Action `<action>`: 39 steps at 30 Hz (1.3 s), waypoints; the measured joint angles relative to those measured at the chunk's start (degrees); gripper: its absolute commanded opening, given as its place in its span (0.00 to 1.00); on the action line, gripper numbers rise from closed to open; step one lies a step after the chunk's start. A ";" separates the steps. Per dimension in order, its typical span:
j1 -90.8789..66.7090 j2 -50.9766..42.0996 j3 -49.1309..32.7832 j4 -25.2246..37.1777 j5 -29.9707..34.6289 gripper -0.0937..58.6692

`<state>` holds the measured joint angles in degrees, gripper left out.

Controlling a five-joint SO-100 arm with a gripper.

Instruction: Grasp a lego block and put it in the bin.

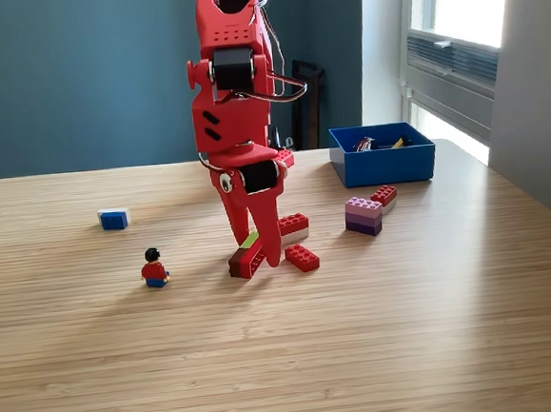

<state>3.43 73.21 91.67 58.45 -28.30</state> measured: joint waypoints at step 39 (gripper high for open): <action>-18.81 29.36 3.34 21.36 35.51 0.00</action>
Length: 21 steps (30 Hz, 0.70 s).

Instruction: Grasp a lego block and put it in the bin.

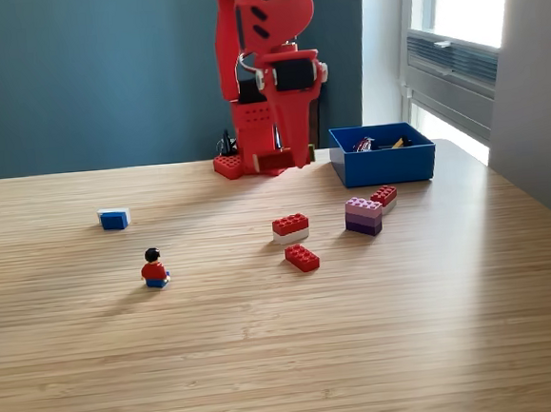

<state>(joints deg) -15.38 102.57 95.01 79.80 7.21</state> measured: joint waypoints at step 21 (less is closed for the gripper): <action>-52.56 8.96 11.34 -1.05 11.78 0.00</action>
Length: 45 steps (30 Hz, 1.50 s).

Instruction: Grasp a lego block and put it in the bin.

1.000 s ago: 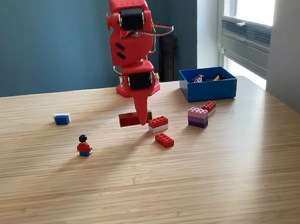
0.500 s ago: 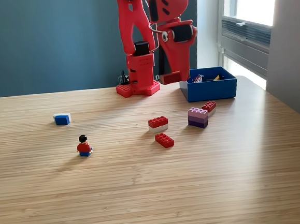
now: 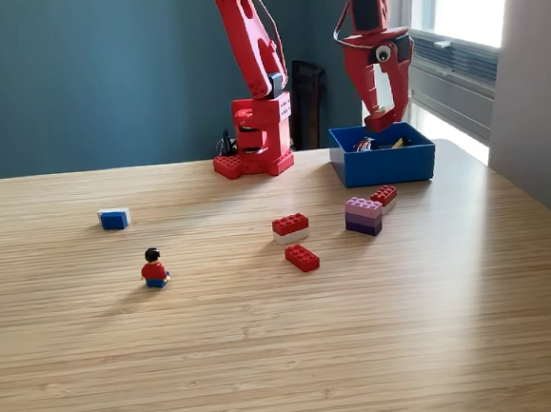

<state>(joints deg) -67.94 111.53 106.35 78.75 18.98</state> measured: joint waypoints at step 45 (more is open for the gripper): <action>49.48 0.18 4.39 -14.33 -16.96 0.00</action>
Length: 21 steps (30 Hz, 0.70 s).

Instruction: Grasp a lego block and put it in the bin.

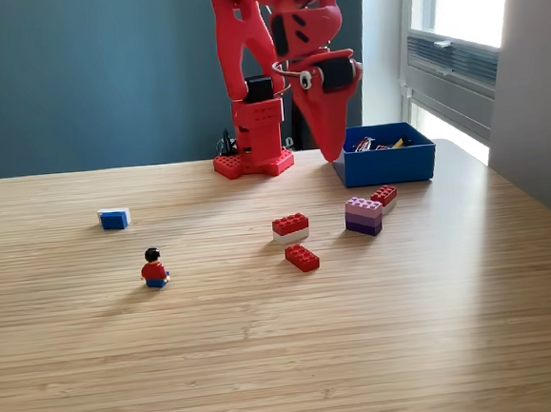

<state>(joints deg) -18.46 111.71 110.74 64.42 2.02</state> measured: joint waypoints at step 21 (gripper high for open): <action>7.65 0.09 3.87 -3.69 -4.39 0.00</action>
<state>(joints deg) -10.81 111.80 114.61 60.73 -2.37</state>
